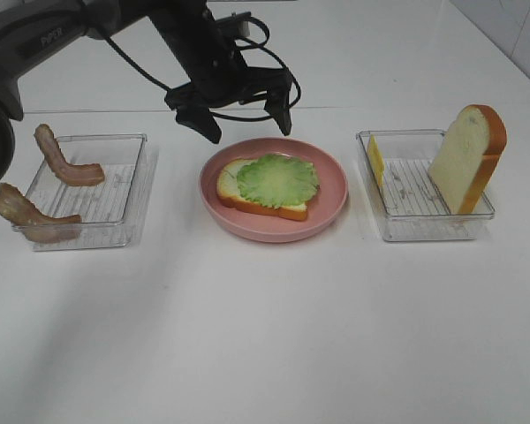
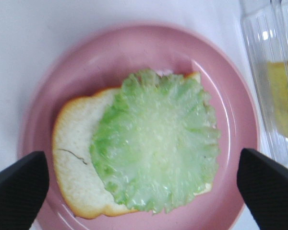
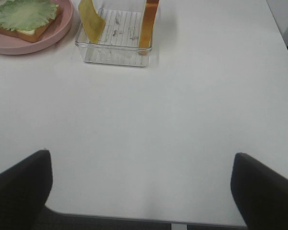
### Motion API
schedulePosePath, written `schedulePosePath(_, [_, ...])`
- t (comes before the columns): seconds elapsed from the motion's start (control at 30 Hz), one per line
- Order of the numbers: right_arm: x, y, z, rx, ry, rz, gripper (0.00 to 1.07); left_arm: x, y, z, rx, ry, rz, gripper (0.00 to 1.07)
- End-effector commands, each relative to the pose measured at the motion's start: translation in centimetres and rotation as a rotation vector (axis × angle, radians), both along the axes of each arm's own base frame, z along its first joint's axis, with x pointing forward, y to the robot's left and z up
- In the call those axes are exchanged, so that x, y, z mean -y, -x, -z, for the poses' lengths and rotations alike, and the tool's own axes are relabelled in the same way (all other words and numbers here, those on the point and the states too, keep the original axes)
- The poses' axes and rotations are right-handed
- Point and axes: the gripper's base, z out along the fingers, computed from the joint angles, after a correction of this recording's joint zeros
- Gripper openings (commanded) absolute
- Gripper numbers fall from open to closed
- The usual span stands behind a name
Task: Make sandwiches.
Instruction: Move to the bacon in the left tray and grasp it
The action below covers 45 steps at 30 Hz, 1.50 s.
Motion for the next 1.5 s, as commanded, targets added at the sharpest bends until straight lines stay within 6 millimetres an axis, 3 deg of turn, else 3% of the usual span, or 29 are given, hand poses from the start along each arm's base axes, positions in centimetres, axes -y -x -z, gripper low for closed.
schedulePosePath(0.03, [0.0, 0.5, 0.0, 0.038, 0.0, 0.004, 0.99, -0.7, 0.5, -2.9, 0.011, -0.052, -0.008, 1.02])
schedulePosePath(0.07, [0.0, 0.5, 0.0, 0.038, 0.0, 0.004, 0.99, -0.7, 0.5, -2.9, 0.011, -0.052, -0.008, 1.02])
schedulePosePath(0.1, [0.0, 0.5, 0.0, 0.038, 0.0, 0.004, 0.99, -0.9, 0.8, -4.3, 0.038, -0.046, -0.009, 1.02])
schedulePosePath(0.2, [0.0, 0.5, 0.0, 0.038, 0.0, 0.004, 0.99, -1.2, 1.2, -6.1, 0.075, -0.055, 0.002, 1.02])
schedulePosePath(0.33, [0.0, 0.5, 0.0, 0.038, 0.0, 0.004, 0.99, -1.8, 1.7, -7.4, 0.082, -0.071, -0.004, 1.02])
schedulePosePath(0.6, [0.0, 0.5, 0.0, 0.038, 0.0, 0.004, 0.99, -4.0, 4.3, -10.6, 0.098, -0.171, -0.008, 1.02])
schedulePosePath(0.83, [0.0, 0.5, 0.0, 0.038, 0.0, 0.004, 0.99, -6.0, 7.0, -15.1, 0.174, -0.218, -0.027, 1.02])
schedulePosePath(0.93, [0.0, 0.5, 0.0, 0.038, 0.0, 0.004, 0.99, -6.2, 7.3, -15.4, 0.181, -0.231, -0.03, 1.02])
schedulePosePath(1.17, [0.0, 0.5, 0.0, 0.038, 0.0, 0.004, 0.99, -8.7, 9.8, -16.0, 0.157, -0.318, -0.044, 1.02])
schedulePosePath(1.2, [0.0, 0.5, 0.0, 0.038, 0.0, 0.004, 0.99, -9.9, 10.1, -15.7, 0.135, -0.329, -0.065, 1.02])
schedulePosePath(1.33, [0.0, 0.5, 0.0, 0.038, 0.0, 0.004, 0.99, -11.4, 10.8, -16.0, 0.117, -0.328, -0.091, 1.02])
schedulePosePath(1.5, [0.0, 0.5, 0.0, 0.038, 0.0, 0.004, 0.99, -14.9, 12.2, -16.4, 0.087, -0.341, -0.156, 1.02])
